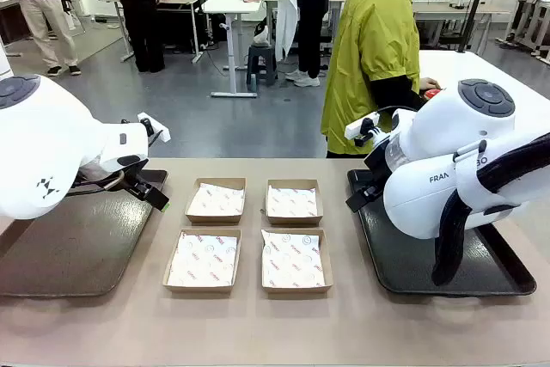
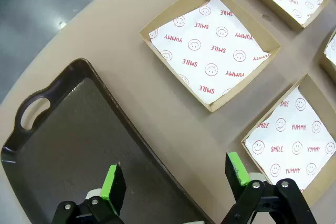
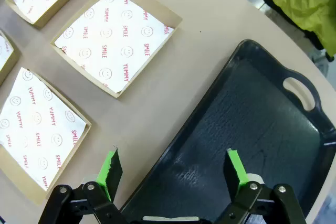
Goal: Individually package the donuts and arrange them on the tray.
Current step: Pick up one Paper togo box.
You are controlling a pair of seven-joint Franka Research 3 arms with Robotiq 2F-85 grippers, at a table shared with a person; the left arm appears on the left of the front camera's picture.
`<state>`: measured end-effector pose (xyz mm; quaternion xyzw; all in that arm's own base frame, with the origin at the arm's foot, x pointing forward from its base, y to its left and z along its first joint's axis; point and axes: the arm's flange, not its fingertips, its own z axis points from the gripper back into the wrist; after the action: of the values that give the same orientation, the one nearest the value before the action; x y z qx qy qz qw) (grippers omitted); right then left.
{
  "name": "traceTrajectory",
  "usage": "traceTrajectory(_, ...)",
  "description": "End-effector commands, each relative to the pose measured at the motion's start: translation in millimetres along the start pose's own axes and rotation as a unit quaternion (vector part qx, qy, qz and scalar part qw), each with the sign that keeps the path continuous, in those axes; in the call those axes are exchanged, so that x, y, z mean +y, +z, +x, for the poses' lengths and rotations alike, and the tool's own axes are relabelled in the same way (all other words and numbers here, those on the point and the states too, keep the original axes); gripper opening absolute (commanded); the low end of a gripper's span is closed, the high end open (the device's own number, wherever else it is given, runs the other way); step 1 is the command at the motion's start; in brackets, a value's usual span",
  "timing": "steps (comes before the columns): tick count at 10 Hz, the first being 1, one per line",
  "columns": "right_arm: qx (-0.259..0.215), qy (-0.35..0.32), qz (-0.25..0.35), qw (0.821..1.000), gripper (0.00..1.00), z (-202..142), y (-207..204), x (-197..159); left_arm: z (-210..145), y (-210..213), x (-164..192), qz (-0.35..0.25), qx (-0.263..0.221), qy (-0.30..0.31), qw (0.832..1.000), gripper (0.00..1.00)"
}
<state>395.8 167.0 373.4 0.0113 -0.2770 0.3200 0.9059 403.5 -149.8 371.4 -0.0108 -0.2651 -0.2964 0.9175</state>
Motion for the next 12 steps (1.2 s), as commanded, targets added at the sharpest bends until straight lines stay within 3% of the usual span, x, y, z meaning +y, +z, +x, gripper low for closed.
traceTrajectory(1, 0.0, 0.0, 0.0, 1.0, 1.0, 0.0, 0.0, 0.0, 0.0, 0.0, -0.1, 0.0, 0.0, 0.0, 1.0, 1.0)
traceTrajectory(12, 0.0, 0.0, 0.0, 1.0, 1.0, 0.0, 0.0, 0.0, 0.0, 0.0, -0.1, 0.0, 0.0, 0.0, 1.0, 1.0)
